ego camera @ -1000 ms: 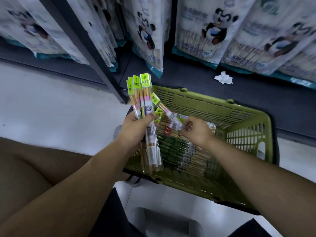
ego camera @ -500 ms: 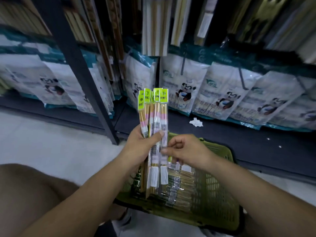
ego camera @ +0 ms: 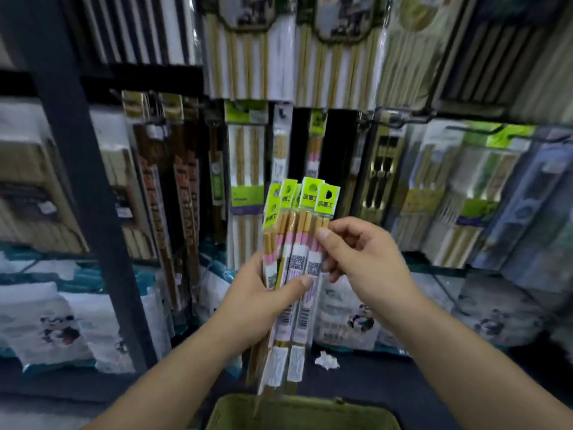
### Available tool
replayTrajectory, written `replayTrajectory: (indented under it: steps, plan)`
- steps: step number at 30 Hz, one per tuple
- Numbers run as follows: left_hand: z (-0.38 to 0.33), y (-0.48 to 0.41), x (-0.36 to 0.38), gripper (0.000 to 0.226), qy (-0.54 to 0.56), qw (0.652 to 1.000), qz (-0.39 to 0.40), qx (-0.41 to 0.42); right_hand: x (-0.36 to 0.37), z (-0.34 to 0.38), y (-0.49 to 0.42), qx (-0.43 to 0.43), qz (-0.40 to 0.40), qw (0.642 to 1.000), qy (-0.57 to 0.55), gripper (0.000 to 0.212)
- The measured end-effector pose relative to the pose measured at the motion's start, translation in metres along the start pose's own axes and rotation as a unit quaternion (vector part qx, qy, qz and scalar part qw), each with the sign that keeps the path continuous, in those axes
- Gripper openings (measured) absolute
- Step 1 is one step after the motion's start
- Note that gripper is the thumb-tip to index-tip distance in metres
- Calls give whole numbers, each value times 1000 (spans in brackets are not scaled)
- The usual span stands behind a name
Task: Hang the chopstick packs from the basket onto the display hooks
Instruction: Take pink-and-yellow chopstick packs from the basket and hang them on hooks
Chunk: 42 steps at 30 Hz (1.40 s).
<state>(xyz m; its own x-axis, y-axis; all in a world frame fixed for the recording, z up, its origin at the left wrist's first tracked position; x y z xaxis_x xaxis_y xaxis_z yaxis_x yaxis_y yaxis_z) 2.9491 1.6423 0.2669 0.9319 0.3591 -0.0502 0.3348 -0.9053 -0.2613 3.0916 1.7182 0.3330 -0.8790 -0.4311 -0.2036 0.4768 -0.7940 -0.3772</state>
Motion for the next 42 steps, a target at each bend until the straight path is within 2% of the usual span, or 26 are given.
replayTrajectory:
  steps: [8,19,22,26,30,38,42]
  plan:
    - [-41,-41,0,31,48,997,-24,58,-14,59,-51,-71,-45,996,17,12]
    - [-56,-63,-6,28,60,993,-56,90,-13,64,-93,-56,-85,995,-6,25]
    - [-59,-64,-5,33,56,992,-52,100,-15,67,-100,-62,-107,992,-4,26]
    - [-55,-65,-6,28,59,992,-63,93,-17,66,-105,-62,-126,990,-7,30]
    - [-57,-63,-10,35,49,991,-72,97,-18,64,-110,-62,-132,989,-6,31]
    - [-46,-63,-20,22,62,992,-79,72,-19,49,-122,-60,-178,980,67,30]
    - [-42,-62,-18,24,67,993,-74,61,-17,45,-132,-61,-189,977,77,29]
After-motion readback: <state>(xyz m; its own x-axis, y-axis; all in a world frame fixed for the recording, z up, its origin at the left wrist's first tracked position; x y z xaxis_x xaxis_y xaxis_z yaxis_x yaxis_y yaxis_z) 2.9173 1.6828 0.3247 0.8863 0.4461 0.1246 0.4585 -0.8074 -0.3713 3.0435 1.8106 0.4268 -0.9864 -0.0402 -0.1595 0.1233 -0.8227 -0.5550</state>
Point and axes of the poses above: each hand's wrist, its own y-axis away from the middle knuckle, its own x-axis out of the palm, z = x × y, the point moved 8 cm from there along -y, towards the middle knuckle, and after that the axes turned 1 degree about y, right-handed, at the moved point
